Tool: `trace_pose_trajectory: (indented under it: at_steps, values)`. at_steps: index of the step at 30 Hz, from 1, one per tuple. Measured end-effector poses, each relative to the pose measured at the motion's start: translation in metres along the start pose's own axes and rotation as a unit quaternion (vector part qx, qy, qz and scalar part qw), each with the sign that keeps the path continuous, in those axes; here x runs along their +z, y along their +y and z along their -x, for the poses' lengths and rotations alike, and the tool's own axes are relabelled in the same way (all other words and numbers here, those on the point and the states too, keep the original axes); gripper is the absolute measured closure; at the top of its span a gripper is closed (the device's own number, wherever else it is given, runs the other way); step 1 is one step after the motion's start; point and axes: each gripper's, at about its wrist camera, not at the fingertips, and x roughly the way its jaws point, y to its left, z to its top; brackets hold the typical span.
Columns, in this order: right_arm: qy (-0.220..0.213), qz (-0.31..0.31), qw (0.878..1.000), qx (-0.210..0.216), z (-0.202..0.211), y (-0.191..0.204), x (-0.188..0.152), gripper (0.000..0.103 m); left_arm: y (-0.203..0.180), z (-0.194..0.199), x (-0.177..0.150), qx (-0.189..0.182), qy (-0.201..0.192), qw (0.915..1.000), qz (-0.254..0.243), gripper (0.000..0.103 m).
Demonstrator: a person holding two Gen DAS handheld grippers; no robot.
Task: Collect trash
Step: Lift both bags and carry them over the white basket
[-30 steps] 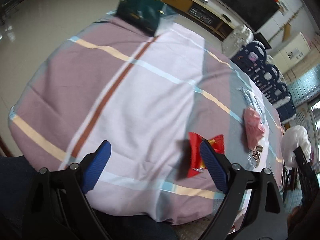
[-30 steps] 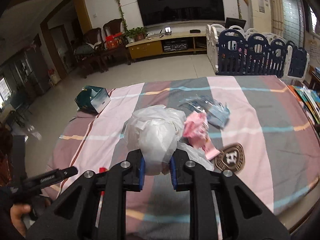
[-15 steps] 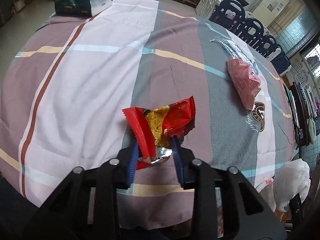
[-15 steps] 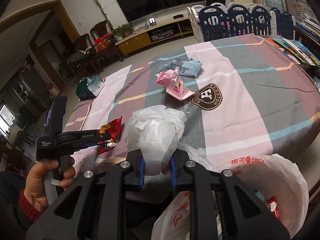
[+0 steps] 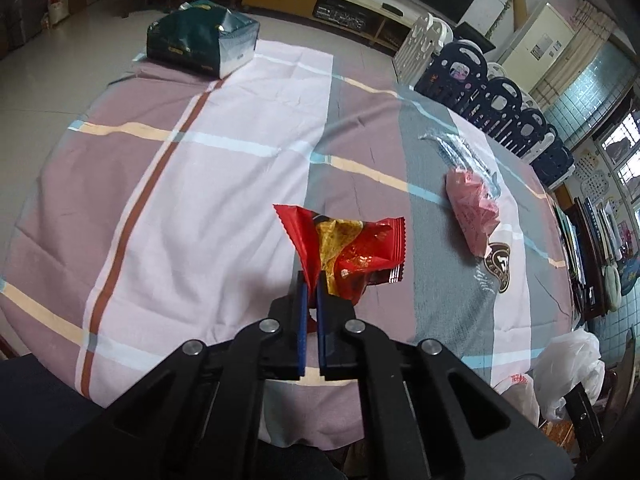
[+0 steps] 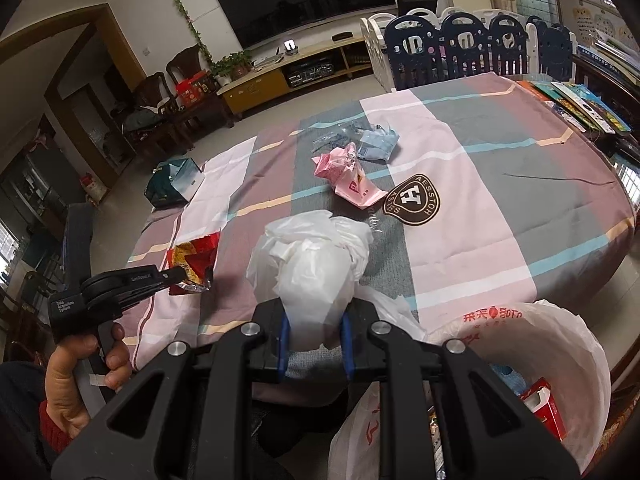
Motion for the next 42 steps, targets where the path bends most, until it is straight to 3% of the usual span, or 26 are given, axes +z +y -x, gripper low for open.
trace_pose_trajectory:
  at_steps: [8,20,42]
  values:
    - [-0.008,0.004,1.0,0.003,0.013,0.022,0.002,0.082,0.009,0.054,0.009,0.002,-0.056,0.9984,0.007,0.098]
    - [-0.019,0.042,0.999,0.006,0.032,0.068,0.0,0.082,0.019,0.112,0.009,-0.004,-0.097,0.9952,0.013,0.098]
    - [0.014,0.032,0.999,0.017,0.011,0.084,-0.014,0.082,0.032,0.121,0.006,0.002,-0.095,0.9952,0.027,0.098]
